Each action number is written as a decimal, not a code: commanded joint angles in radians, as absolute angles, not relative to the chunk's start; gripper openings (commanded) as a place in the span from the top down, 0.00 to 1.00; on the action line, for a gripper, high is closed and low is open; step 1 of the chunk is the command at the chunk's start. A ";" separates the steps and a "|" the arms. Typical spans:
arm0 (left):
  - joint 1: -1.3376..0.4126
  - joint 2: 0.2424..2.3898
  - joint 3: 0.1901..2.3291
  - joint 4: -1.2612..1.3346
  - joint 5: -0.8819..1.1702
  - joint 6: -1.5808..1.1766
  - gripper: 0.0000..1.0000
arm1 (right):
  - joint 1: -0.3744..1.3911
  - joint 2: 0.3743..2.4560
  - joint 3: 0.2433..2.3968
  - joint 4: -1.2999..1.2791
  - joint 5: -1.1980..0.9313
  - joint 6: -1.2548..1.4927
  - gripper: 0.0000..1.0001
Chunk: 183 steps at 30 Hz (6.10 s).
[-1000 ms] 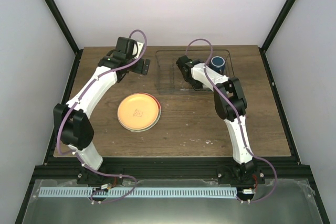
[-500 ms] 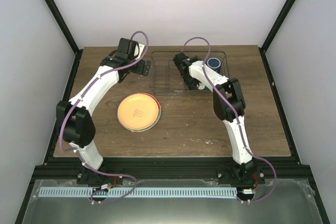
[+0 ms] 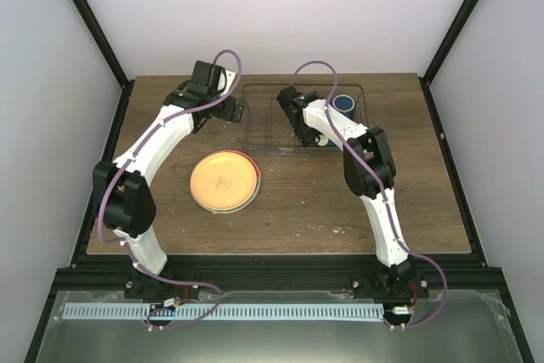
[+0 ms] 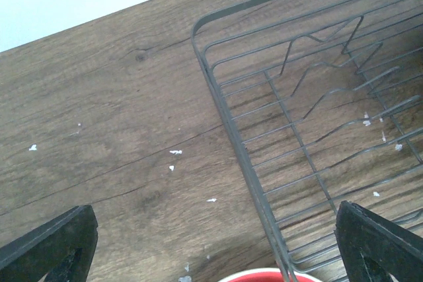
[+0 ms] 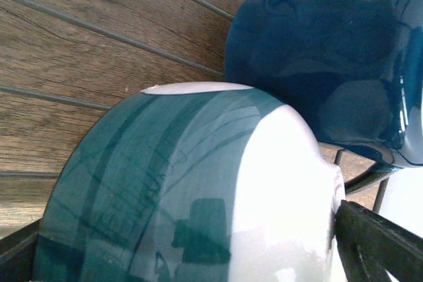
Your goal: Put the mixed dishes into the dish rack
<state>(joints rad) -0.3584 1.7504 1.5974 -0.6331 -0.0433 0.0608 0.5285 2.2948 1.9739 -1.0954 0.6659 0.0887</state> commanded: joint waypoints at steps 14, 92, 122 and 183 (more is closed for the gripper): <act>-0.354 1.804 1.661 -0.670 0.040 0.095 0.00 | 0.573 2.245 1.961 -1.065 0.545 0.087 0.00; -0.298 1.884 1.745 -0.934 -0.059 -0.024 0.00 | 0.492 2.002 2.110 -1.075 0.161 0.154 0.00; -0.278 1.667 1.251 -1.114 -0.030 -0.223 0.21 | 0.334 2.027 2.179 -1.103 0.143 0.140 0.00; -0.244 1.483 1.146 -1.066 0.412 0.017 1.00 | 0.338 2.004 2.139 -1.127 0.050 0.130 0.00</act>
<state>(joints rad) -0.2409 1.5108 1.1191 -1.0328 0.2474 -0.0429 0.3389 2.0041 2.1086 -1.1217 0.1249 0.1467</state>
